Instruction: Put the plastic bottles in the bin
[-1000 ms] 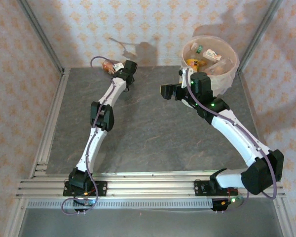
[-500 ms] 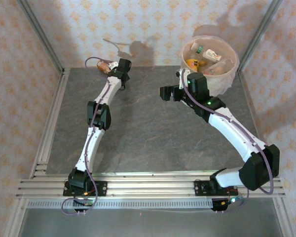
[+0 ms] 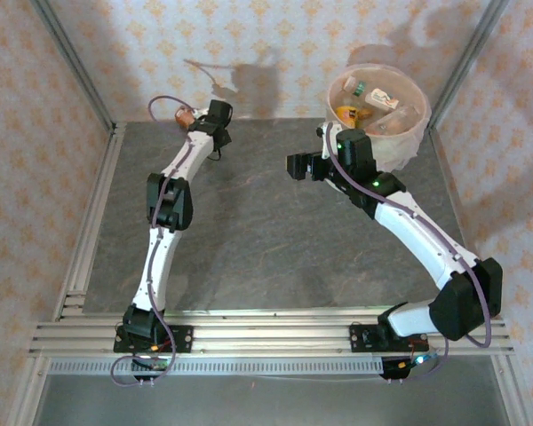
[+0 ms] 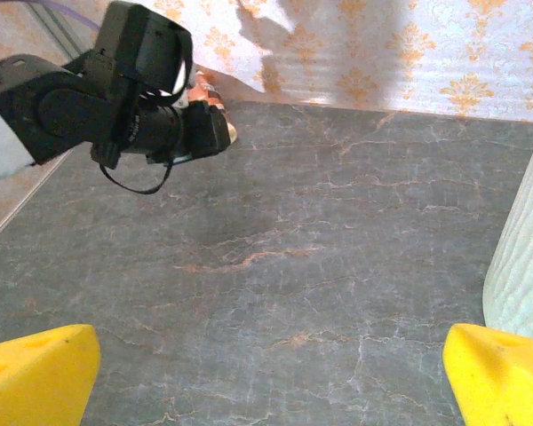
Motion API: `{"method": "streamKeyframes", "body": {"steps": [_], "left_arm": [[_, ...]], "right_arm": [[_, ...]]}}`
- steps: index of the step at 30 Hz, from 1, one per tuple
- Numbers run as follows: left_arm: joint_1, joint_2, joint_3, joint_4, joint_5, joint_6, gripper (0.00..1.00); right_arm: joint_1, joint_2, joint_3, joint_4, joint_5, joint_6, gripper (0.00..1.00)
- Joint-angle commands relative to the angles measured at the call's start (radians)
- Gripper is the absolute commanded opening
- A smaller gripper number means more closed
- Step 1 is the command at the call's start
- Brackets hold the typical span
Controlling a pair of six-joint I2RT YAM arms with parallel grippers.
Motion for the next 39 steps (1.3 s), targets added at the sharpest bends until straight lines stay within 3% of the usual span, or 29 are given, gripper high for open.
{"method": "streamKeyframes", "body": {"steps": [1, 3, 8, 12, 24, 28, 31, 39], "left_arm": [[0.006, -0.043, -0.013, 0.039, 0.009, 0.055, 0.74], [0.010, -0.004, 0.028, 0.048, 0.043, 0.068, 0.99], [0.016, 0.161, 0.272, -0.017, 0.033, 0.060, 1.00], [0.036, 0.180, 0.267, 0.016, -0.004, -0.024, 1.00], [0.078, 0.249, 0.310, -0.002, -0.005, -0.055, 0.86], [0.105, 0.255, 0.310, -0.026, 0.045, -0.080, 0.74], [0.112, 0.255, 0.307, -0.042, 0.079, -0.070, 0.59], [0.112, 0.194, 0.207, -0.031, 0.135, 0.007, 0.44]], "right_arm": [[0.005, -0.012, 0.024, -0.002, 0.010, -0.007, 0.99], [0.005, -0.016, 0.017, -0.001, 0.010, -0.007, 0.99], [0.005, -0.022, 0.010, -0.001, 0.014, -0.007, 0.99], [0.005, -0.026, 0.007, -0.001, 0.021, -0.014, 0.99], [0.005, 0.001, 0.022, -0.006, 0.031, -0.039, 0.99], [0.005, 0.012, 0.033, -0.009, 0.028, -0.040, 0.99], [0.005, 0.014, 0.036, -0.008, 0.029, -0.037, 0.99], [0.005, -0.016, 0.022, -0.012, 0.040, -0.024, 0.99]]}}
